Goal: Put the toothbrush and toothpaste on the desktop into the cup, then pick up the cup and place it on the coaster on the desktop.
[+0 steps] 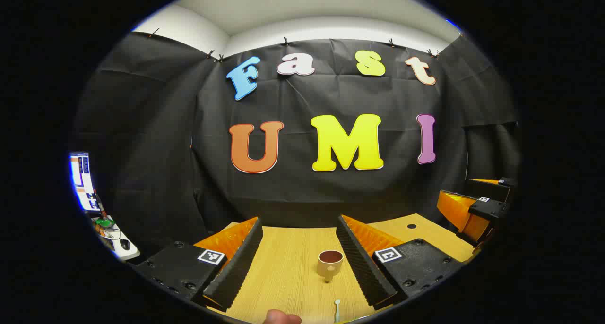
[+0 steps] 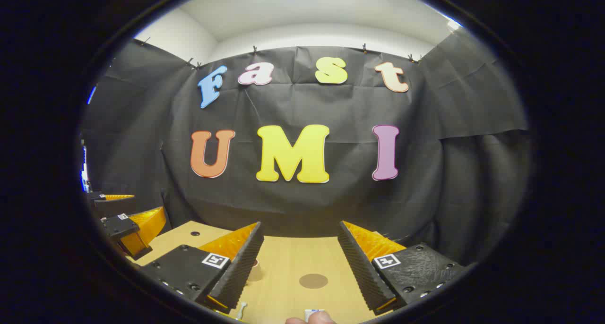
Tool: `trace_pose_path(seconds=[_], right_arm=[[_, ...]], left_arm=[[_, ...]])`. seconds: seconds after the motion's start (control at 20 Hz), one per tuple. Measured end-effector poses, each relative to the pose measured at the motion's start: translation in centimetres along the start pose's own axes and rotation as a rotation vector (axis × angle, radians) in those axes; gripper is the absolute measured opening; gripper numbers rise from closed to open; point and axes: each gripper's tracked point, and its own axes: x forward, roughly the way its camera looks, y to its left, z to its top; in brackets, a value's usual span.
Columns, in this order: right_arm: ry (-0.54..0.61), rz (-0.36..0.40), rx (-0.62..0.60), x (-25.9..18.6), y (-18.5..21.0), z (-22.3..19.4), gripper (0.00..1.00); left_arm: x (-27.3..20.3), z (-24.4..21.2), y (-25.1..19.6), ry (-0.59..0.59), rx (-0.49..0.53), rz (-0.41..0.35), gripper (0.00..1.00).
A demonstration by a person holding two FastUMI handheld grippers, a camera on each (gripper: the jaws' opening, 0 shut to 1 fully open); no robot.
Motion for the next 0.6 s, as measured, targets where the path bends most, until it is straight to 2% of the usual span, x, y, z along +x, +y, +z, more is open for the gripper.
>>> trace_pose_path(seconds=[0.3, 0.4, 0.6], right_arm=[[0.014, 0.017, 0.018, 0.7, 0.3, -0.2, 0.98], [0.022, 0.018, 0.024, 1.2, 0.1, -0.5, 0.95], [0.042, 0.010, 0.028, 1.6, -0.4, -1.2, 0.95]], left_arm=[[0.7, -0.1, 0.4, 0.010, 0.008, 0.024, 0.99], [0.9, -0.4, 0.4, 0.016, 0.001, 0.028, 0.99], [1.3, -0.8, 0.1, 0.035, 0.000, 0.031, 0.99]])
